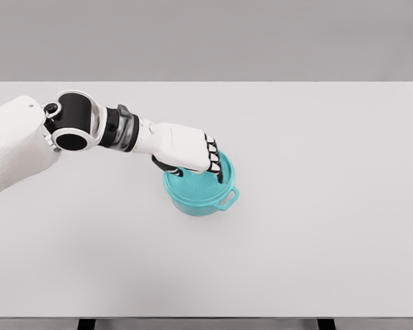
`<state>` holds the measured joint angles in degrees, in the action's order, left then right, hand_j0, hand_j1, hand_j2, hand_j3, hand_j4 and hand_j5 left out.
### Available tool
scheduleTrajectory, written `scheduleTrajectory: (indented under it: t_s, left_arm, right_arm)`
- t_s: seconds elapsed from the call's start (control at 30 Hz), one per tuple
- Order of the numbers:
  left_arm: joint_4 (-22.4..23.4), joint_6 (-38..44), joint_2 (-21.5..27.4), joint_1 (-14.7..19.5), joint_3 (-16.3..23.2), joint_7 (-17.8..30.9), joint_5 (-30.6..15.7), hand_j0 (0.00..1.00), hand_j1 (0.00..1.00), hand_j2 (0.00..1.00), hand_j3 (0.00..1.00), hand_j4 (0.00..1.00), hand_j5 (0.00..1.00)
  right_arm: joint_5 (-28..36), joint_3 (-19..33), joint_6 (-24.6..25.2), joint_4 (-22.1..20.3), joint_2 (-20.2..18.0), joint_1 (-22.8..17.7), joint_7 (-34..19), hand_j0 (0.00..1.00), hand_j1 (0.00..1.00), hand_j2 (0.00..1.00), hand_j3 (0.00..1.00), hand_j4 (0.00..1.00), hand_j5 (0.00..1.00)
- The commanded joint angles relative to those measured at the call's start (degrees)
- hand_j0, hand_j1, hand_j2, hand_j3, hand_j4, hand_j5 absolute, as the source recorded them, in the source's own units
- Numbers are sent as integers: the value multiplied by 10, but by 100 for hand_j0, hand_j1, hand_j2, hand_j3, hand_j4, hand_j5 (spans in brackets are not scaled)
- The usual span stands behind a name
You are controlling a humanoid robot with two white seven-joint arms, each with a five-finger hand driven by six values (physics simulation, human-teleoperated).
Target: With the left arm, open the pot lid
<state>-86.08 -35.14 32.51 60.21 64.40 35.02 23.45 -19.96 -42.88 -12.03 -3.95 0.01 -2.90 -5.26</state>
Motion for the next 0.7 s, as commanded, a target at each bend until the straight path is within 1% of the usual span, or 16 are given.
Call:
scheduleTrajectory:
  t_s: [0.0,0.2,0.33,0.67]
  left_arm:
    - [0,1,0,0,0,0,-1,64,64,64,64,64,64]
    - [0,1,0,0,0,0,-1,54,54,54,54,54,54]
    - [0,1,1,1,-1,0,-1,52,52,52,52,52,52]
    - [-1,1,11,6,-8,0,-1,51,51,51,51,51,51]
  right_arm:
    - [0,0,0,0,0,0,0,100,100,100,100,100,100]
    - [0,0,0,0,0,0,0,100,100,100,100,100,100]
    - [0,0,0,0,0,0,0,100,100,100,100,100,100]
    - [0,0,0,0,0,0,0,100,100,100,100,100,100]
